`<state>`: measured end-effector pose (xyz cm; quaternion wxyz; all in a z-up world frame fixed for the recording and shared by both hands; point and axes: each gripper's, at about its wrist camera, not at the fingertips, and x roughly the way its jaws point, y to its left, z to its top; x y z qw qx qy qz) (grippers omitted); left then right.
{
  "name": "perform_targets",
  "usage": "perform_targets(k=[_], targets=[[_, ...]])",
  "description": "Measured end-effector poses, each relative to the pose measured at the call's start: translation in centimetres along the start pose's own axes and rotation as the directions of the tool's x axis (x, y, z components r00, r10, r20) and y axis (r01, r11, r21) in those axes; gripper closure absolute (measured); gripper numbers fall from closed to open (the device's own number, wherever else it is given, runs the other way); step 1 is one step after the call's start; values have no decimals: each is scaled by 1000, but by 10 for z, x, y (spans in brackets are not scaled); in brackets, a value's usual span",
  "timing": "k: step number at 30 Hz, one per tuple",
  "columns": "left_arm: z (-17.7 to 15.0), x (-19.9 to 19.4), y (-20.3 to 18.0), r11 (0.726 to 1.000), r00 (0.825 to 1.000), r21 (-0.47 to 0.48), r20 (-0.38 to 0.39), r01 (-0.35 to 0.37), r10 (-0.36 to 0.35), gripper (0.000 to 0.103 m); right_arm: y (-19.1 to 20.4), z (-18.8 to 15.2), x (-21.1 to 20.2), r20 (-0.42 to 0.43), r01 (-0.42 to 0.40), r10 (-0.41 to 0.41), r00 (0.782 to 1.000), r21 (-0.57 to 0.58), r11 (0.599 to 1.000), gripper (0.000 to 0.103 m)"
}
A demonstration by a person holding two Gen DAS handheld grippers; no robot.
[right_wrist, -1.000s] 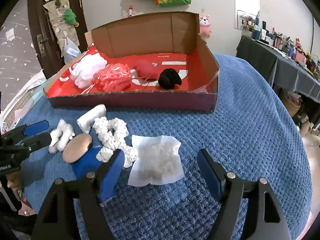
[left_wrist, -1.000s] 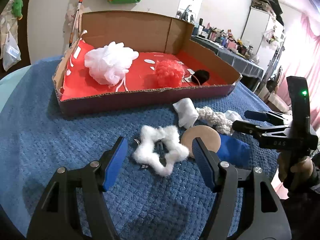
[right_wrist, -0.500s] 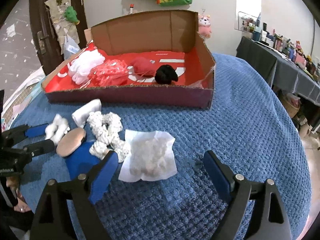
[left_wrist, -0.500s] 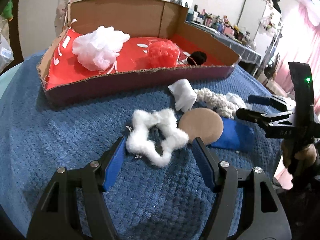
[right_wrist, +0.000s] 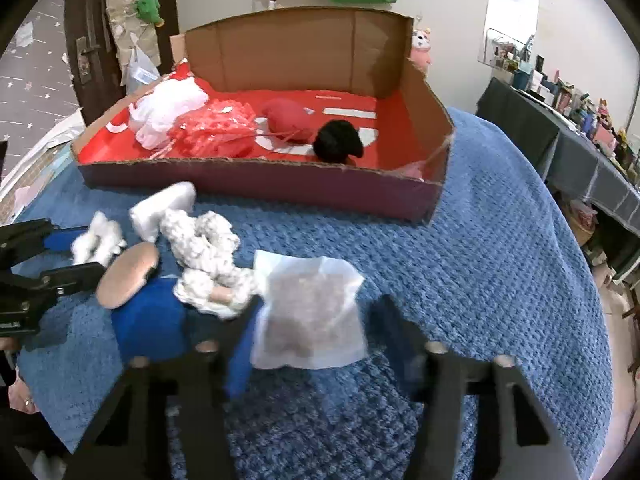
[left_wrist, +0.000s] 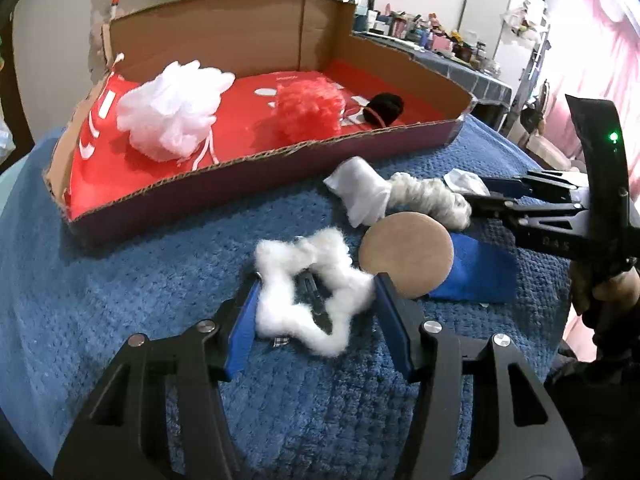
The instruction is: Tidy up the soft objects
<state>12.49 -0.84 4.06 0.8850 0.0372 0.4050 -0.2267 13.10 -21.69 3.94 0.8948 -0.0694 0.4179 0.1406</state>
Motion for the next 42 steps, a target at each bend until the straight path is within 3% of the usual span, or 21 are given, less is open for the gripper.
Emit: perform_targets(k=[2,15,19,23,28,33,38,42], targets=[[0,-4,-2,1000,1000,11,15,1,-1,50,2,0,-5,16,1,-1,1000,-5,1000,68],[4,-22,4,1000,998,-9,56,25,-24,50,2,8,-18,49,-31,30,998,18,999,69],[30,-38,8,998,992,-8,107,64,-62,50,3,18,-26,79,-68,66,995,22,997,69],[76,-39,18,995,986,4,134,103,-103,50,3,48,-37,146,-92,91,985,-3,996,69],[139,-5,28,995,992,21,71,99,-100,50,0,107,-26,169,-77,81,982,-33,997,69],[189,41,37,997,999,75,-32,14,-11,50,-1,159,13,94,-18,26,995,-78,997,69],[206,74,43,995,990,100,-141,-11,25,50,-2,187,56,-22,9,-11,1000,-98,995,69],[209,102,50,994,970,107,-239,-15,40,50,-10,202,86,-122,14,-24,992,-83,996,69]])
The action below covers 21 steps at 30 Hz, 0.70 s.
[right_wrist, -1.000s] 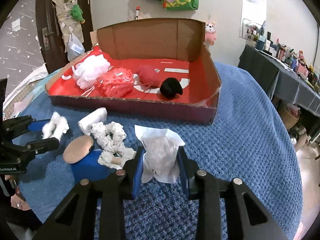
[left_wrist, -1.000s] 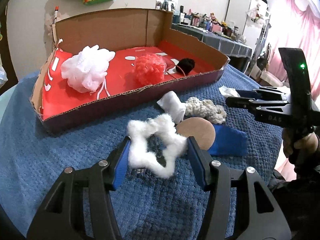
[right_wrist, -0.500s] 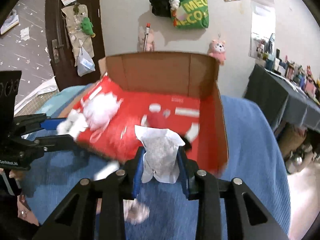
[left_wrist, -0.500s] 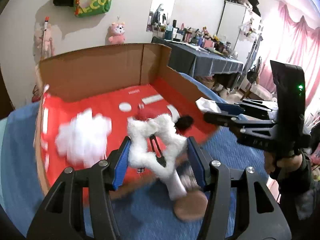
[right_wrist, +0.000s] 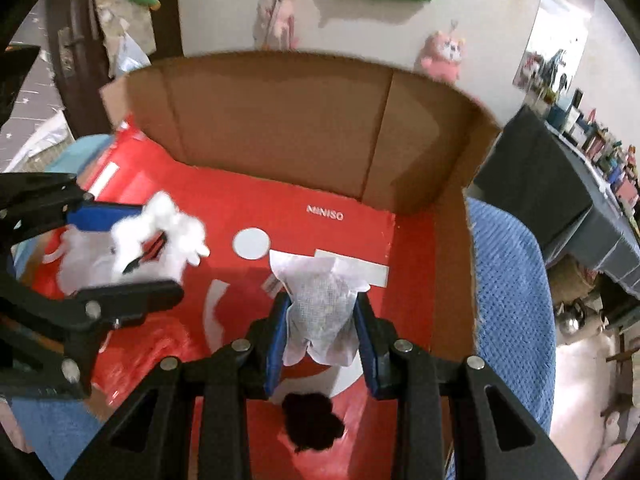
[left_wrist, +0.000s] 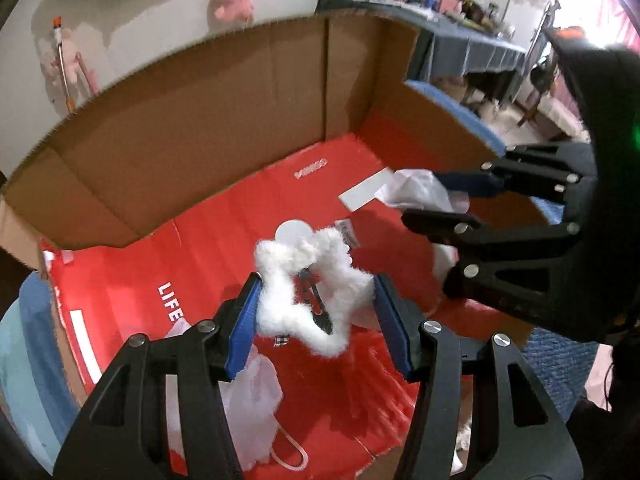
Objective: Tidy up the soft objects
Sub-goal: 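Carry the star and tissue into the box and open both tools to release them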
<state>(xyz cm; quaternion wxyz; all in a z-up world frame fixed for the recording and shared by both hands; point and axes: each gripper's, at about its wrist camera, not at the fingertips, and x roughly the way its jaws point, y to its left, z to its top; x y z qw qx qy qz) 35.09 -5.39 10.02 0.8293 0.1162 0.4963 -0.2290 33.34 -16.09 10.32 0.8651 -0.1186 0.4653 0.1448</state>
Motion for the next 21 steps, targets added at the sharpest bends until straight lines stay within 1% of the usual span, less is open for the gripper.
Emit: perform_targets(k=[3,6,10,15,17,21], targets=[[3,17,3,1000,998,-5,-61,-15,15,50,-5,6,13,-56,-4,4,998,5,1000,69],[4,26,5,1000,996,-14,-90,2,-3,50,-5,11,22,-93,-8,8,996,2,1000,69],[8,37,6,1000,991,-14,-135,5,-7,50,-5,16,34,-148,20,-23,989,-20,1000,69],[9,46,8,1000,984,-7,-179,-15,14,50,-6,13,46,-200,26,-32,979,-32,999,69],[9,50,8,1000,982,-6,-186,-17,16,50,-7,10,51,-221,40,-48,974,-42,998,69],[8,54,9,1000,981,-7,-191,-28,26,50,-13,8,55,-235,31,-38,971,-35,999,68]])
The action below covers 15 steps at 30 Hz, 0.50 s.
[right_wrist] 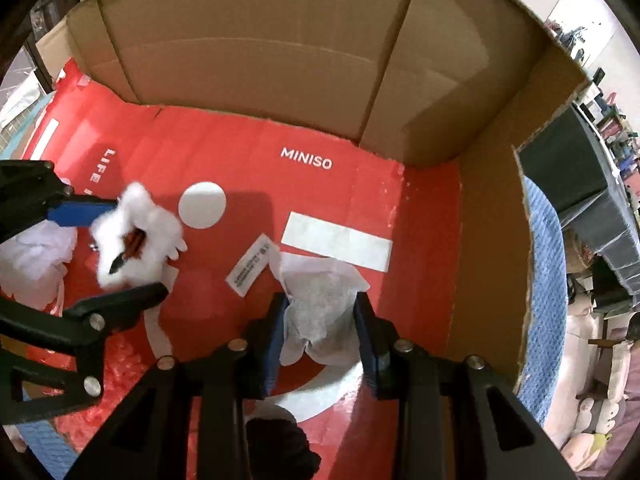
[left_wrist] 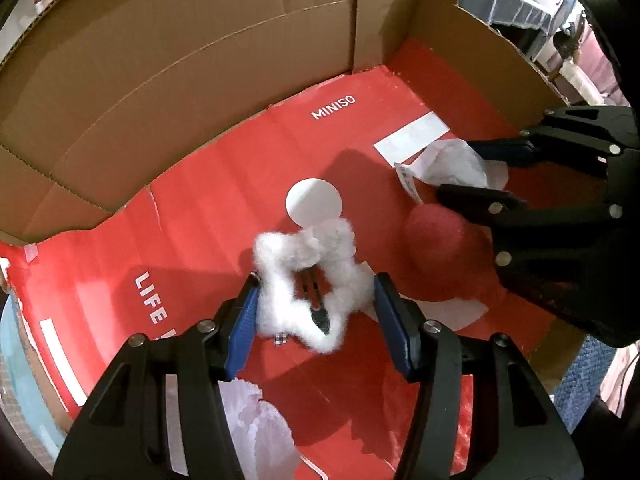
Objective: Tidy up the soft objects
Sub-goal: 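Carry the star and tissue into the box and open both tools to release them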
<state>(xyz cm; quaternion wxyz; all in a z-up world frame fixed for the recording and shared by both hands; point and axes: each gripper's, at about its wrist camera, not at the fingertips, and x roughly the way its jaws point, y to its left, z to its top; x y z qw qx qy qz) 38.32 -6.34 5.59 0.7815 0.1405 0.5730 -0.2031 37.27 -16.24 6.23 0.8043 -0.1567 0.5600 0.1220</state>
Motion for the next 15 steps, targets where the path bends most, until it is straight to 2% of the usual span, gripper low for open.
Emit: perform_targets(k=[15], targets=[[2,3,-6,1000,1000,9,9,-8,8,50,-11,5,6,0,-2,2,1000,-6,1000,66]])
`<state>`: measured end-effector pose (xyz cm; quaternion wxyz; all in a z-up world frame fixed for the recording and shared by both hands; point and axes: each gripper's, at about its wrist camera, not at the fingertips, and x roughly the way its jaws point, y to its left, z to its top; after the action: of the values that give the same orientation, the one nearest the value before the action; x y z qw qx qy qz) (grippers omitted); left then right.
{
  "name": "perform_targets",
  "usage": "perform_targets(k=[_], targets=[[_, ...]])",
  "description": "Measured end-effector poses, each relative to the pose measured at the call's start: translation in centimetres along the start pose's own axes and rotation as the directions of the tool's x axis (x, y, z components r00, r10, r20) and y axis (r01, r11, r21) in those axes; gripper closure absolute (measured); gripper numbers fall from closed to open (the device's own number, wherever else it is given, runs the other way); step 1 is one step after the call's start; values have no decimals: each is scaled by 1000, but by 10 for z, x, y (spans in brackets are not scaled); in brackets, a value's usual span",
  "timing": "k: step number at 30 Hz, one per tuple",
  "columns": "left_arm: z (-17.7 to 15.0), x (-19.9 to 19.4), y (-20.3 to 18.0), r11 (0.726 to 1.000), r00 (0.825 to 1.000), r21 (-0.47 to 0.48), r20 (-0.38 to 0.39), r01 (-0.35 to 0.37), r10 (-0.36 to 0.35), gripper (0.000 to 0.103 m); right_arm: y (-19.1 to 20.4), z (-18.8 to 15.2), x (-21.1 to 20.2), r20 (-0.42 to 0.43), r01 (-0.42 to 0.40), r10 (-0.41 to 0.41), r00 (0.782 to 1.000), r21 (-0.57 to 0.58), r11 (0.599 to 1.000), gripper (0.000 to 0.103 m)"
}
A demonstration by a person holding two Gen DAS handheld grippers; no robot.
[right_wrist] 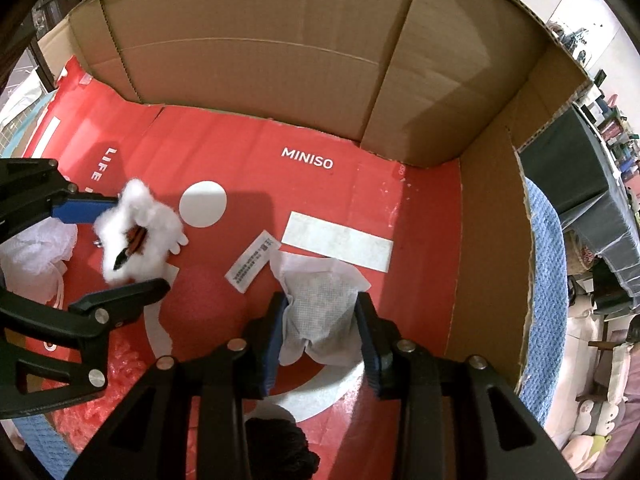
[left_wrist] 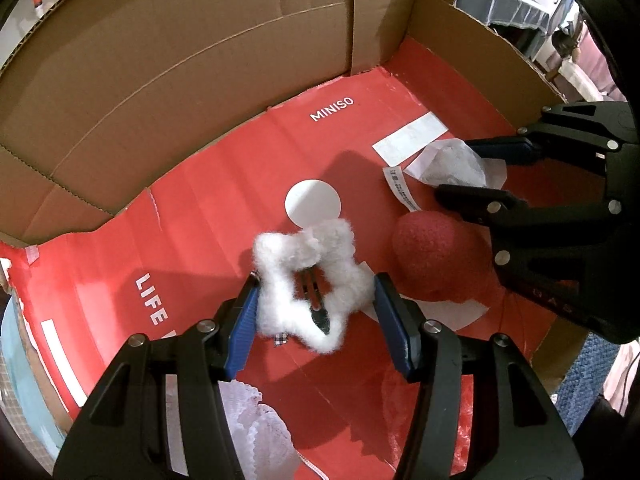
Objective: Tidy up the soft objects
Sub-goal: 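Carry the star and tissue into the box and open both tools to release them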
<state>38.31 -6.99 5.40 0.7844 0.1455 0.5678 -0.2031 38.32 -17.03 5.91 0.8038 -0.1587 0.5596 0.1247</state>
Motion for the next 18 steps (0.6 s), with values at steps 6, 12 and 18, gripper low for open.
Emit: perform_targets(k=[6,12,18], targets=[[-2,-1,0,1000,1000,-1,7,-14,14,49,-1,2,0,-1,1,-1,1000,1,1000,64],[-5,-5,-2,1000,1000,-7,10,-9,9,49,-3,2,2,2,3,-3,1000,-2,1000,58],[-6,-9,1,1000,1000,-15,24,-2,3,43,0,1,2,3,4,-4,1000,-8,1000,52]])
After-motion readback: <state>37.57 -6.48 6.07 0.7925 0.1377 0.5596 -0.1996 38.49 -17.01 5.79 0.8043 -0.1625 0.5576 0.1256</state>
